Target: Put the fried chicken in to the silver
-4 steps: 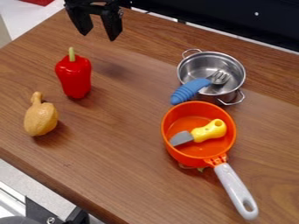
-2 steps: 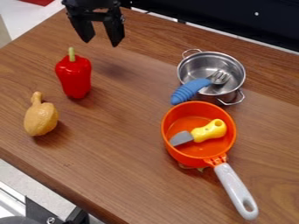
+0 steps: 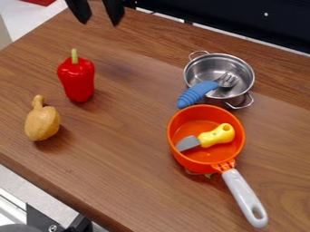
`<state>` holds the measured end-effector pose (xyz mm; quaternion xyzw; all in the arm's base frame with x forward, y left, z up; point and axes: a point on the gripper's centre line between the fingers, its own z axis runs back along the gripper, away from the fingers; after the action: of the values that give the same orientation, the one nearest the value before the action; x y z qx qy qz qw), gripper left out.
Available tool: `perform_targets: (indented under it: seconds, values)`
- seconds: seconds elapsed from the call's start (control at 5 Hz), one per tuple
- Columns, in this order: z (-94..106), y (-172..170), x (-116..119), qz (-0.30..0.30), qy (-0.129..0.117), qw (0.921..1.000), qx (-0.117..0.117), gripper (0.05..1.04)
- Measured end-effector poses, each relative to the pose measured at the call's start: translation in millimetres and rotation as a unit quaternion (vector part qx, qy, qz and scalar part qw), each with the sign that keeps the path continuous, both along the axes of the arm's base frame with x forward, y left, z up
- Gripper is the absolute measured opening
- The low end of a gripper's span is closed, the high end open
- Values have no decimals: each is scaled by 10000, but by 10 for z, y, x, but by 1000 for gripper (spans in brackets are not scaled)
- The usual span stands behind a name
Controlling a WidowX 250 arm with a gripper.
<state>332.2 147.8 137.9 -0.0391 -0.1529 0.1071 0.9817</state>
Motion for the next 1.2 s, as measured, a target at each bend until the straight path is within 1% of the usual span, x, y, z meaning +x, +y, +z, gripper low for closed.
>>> perform_targets:
  seconds: [0.2, 0.4, 0.6, 0.8, 1.0, 1.2]
  values:
    - [191, 153, -91, 337, -44, 9993, -152, 999]
    - [319, 319, -300, 584, -148, 9981, -132, 999]
    - [268, 398, -493, 808, -120, 9963, -261, 999]
    - [310, 463, -696, 782, -185, 9962, -343, 999]
    - [217, 494, -883, 780, 22, 9963, -359, 999]
    - [33, 363, -1175, 775, 371, 9963, 18, 999]
